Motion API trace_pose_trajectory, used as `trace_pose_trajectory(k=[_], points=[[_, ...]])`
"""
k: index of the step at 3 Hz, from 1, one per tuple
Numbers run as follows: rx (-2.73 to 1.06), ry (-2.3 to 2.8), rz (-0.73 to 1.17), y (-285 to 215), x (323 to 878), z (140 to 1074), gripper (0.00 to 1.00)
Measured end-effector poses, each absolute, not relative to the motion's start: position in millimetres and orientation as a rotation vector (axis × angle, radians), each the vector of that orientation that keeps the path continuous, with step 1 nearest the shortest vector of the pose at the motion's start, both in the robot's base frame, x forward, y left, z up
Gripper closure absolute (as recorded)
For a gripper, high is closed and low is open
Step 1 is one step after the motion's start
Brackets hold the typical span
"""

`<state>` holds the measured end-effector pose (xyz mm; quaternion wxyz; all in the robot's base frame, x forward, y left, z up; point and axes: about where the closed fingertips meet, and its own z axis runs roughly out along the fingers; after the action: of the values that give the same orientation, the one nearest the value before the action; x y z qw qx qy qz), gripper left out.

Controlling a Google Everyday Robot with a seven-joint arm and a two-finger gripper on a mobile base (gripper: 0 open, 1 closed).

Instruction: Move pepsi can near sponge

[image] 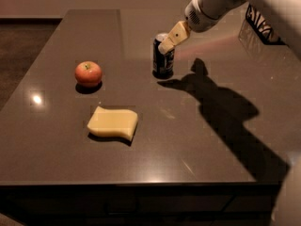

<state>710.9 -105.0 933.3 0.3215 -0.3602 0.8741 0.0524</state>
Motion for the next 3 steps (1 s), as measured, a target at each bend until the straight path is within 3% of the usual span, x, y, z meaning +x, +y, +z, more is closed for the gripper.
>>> trace_pose_trajectory(k=[2,3], points=[[-1.048,2.268,0.257,-63,722,920,0.0],[-1.135,2.261,0.28,-54,717,918,0.15]])
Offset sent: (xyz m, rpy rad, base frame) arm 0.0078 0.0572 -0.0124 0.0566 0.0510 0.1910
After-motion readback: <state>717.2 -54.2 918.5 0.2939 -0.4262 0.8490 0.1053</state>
